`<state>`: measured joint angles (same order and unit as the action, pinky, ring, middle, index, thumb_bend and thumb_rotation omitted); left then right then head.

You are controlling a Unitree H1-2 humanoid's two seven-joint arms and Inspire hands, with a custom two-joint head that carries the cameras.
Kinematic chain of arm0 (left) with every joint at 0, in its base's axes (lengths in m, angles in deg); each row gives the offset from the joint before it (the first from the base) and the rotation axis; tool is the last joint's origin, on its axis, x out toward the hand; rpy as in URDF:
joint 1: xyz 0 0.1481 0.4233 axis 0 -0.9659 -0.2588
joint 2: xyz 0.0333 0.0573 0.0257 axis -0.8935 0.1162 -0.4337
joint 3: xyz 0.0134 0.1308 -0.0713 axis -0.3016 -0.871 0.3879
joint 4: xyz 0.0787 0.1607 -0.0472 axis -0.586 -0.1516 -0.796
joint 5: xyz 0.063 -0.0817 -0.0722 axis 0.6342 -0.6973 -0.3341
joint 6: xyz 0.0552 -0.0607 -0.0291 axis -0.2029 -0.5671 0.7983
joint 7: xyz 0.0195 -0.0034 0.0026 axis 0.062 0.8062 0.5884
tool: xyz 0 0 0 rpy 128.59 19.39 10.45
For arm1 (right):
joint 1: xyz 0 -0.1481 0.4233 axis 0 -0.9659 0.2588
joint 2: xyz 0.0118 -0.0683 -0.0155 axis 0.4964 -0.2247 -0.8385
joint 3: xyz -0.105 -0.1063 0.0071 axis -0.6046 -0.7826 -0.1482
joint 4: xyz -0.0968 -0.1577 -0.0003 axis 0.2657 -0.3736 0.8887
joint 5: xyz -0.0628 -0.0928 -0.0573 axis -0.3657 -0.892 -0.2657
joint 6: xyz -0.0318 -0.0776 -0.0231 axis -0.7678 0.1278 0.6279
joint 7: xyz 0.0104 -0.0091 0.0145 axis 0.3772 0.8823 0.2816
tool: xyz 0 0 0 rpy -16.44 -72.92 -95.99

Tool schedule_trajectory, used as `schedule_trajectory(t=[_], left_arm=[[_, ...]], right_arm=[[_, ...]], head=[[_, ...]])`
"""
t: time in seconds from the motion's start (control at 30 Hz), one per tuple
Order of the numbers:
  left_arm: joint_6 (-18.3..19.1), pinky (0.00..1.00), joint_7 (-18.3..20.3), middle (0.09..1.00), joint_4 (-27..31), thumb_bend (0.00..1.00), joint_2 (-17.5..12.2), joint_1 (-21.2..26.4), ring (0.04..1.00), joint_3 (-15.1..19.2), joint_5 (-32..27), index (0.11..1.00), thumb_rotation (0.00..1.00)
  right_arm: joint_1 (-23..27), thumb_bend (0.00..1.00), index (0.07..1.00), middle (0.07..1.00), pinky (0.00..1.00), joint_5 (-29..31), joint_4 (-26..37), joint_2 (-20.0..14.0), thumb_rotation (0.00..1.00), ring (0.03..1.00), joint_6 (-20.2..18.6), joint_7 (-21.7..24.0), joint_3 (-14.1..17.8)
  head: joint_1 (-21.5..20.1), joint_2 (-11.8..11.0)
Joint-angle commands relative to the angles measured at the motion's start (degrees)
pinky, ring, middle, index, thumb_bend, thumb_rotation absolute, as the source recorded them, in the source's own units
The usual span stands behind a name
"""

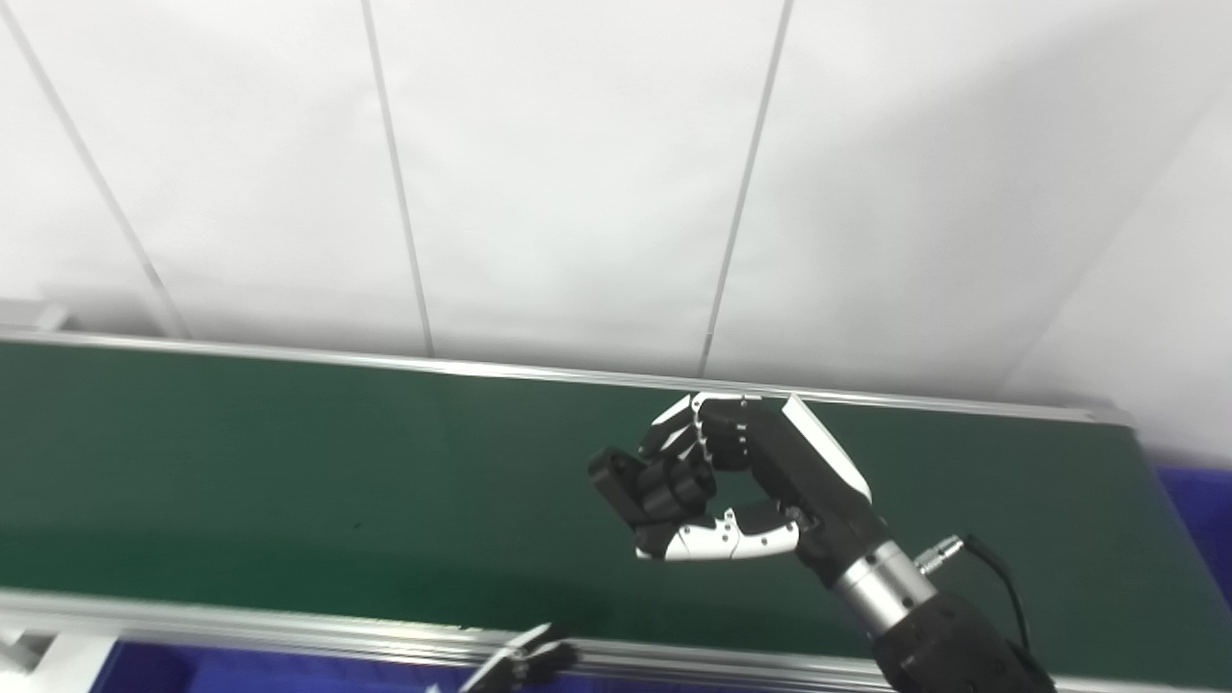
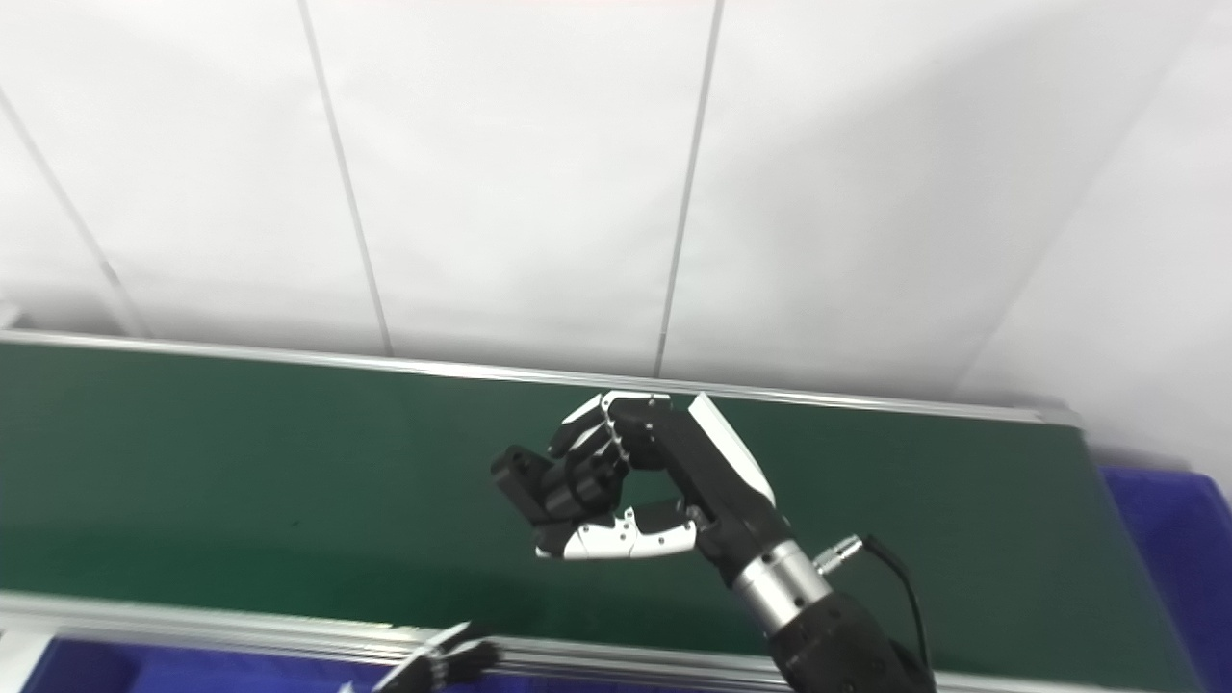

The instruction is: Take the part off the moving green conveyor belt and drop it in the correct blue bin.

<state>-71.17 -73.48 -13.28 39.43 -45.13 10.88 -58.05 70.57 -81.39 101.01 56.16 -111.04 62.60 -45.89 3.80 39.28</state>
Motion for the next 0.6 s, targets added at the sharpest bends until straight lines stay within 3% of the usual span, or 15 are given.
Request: schedule_trajectory(t=[0.0, 0.1, 0.27, 0.43, 0.57], left_arm=[[-1.76, 0.80, 1.23, 0.785, 2.55, 0.90, -1.03, -1.14, 0.794, 1.37, -0.22, 0.845, 0.69], [-1.76, 0.84, 4.34, 0.802, 3.79, 0.90, -1.00, -2.74, 0.816, 3.97, -1.67, 0.872, 0.72], [-1.76, 0.87, 10.07, 0.805, 6.17, 0.89, -0.22, -5.46, 0.827, 9.40, -3.47, 0.885, 0.76], [-1.76, 0.88, 19.76, 0.805, 8.31, 0.87, 1.99, -8.00, 0.829, 16.68, -7.93, 0.881, 0.75], [-1.76, 0.90, 29.20, 0.799, 9.09, 0.86, 5.37, -9.85, 0.837, 23.58, -11.61, 0.881, 0.71]], right_arm=[[-0.12, 0.52, 0.517, 0.443, 0.30, 2.47, 4.05, 0.01, 0.00, 0.370, -1.13, -1.12, 0.91], [-2.11, 0.52, 0.516, 0.444, 0.31, 4.41, 7.60, -0.74, 0.00, 0.372, -4.03, -1.50, 1.92], [-6.48, 0.52, 0.516, 0.443, 0.29, 4.06, 11.64, -3.59, 0.00, 0.365, -4.61, -1.67, 3.01], [-13.62, 0.52, 0.523, 0.428, 0.29, 3.77, 14.50, -6.78, 0.00, 0.357, -4.60, -1.12, 4.79], [-18.51, 0.52, 0.527, 0.433, 0.29, 3.06, 15.15, -9.93, 0.00, 0.362, -4.58, -1.18, 4.99]], head=[[-2.16, 1.36], [-5.02, 3.49], [-6.89, 5.92], [-8.26, 8.63], [-8.75, 9.32]])
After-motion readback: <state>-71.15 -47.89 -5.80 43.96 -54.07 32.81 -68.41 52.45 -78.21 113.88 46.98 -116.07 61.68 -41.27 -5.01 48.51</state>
